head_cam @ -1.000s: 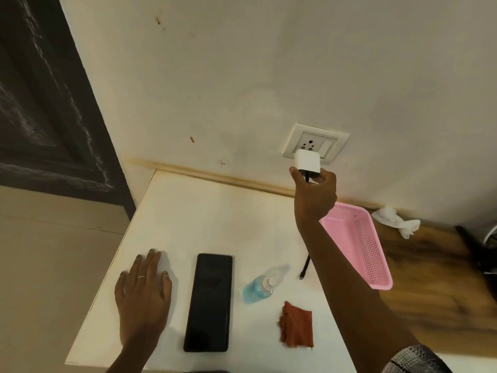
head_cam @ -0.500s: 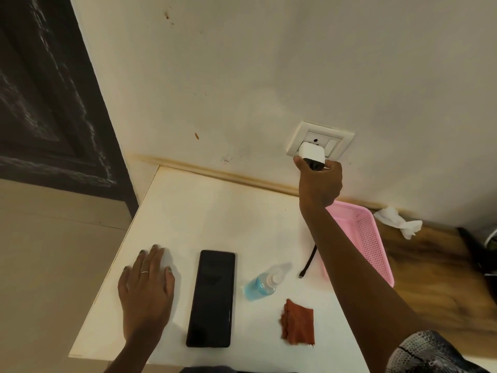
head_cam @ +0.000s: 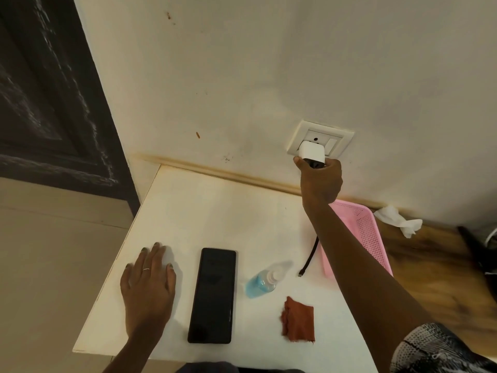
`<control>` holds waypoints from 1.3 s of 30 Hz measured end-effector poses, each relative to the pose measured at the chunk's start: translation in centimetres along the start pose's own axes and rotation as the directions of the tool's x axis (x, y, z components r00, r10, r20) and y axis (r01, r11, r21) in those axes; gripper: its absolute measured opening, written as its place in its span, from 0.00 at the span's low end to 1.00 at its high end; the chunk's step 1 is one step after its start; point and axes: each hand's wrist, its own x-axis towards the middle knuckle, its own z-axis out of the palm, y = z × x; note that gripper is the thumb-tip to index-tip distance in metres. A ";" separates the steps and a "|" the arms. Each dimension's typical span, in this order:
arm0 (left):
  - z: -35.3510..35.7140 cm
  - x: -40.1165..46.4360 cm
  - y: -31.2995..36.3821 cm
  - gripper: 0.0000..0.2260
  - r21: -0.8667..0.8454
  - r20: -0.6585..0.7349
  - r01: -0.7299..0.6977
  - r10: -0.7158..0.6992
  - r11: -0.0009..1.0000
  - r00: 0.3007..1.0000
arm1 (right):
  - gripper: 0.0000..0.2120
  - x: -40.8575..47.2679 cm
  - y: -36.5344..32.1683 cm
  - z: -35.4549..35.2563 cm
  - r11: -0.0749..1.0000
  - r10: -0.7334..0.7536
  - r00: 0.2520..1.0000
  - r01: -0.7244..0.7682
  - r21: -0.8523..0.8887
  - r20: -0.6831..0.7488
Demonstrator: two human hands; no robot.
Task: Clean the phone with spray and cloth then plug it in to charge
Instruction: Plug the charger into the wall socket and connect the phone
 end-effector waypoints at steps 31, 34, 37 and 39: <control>-3.0 -2.9 2.2 0.18 -0.100 0.128 0.196 -0.182 0.976 0.975 | 0.05 -2.7 3.6 -11.9 0.982 -0.061 0.839 0.147 -0.118 0.541; -2.7 -4.1 2.3 0.21 0.008 0.209 0.134 -0.133 0.991 0.969 | 0.05 -3.5 3.8 -12.2 0.976 -0.021 0.782 0.152 -0.158 0.623; -2.6 -5.2 2.6 0.20 -0.001 0.235 0.177 -0.172 0.984 0.957 | 0.04 -4.6 4.0 -12.8 0.969 0.038 0.704 0.149 -0.199 0.709; -2.9 -5.7 3.3 0.17 -0.077 0.229 0.249 -0.226 0.965 0.947 | 0.04 -5.3 4.5 -13.4 0.969 0.072 0.658 0.133 -0.210 0.750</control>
